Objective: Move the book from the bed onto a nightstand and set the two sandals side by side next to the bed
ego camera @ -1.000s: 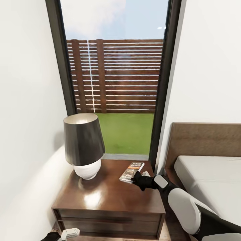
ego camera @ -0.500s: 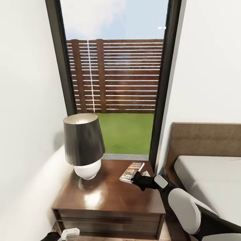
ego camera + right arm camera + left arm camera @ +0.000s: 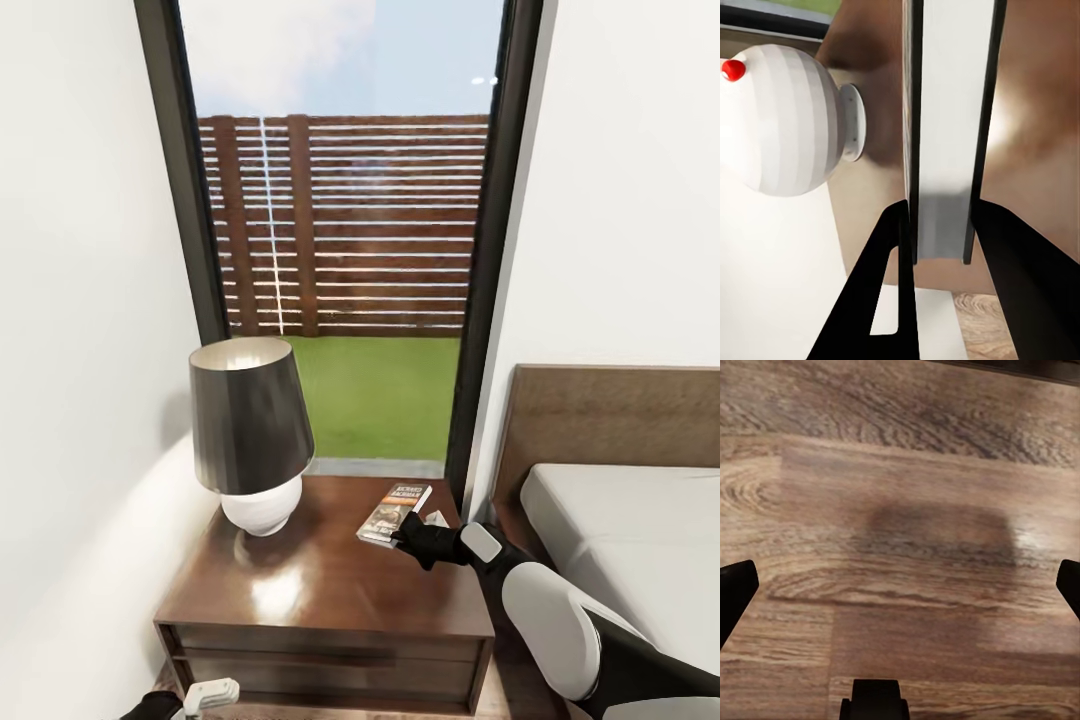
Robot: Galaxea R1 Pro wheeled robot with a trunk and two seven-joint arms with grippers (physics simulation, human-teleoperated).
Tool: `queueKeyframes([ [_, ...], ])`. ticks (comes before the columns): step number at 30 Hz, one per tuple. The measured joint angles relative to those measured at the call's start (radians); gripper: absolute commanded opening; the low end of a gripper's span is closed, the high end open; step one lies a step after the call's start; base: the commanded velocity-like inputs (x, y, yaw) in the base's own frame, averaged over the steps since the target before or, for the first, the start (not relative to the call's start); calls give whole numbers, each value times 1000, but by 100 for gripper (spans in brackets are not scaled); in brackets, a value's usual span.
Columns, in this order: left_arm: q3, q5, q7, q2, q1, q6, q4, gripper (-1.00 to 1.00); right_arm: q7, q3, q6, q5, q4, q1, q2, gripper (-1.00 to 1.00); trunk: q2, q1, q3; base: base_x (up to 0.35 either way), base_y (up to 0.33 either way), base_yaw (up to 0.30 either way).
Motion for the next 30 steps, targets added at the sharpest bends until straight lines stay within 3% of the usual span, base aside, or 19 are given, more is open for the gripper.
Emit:
queueKeyframes([
  [16,0,-3,0,0,0,0,-2,100,-1,0,0,1,0,0,2,-100,0,0,-24,0,0,65],
  [30,0,-60,3,-1,0,0,-3,100,-1,0,0,1,-1,0,2,-100,0,0,-46,0,0,103],
])
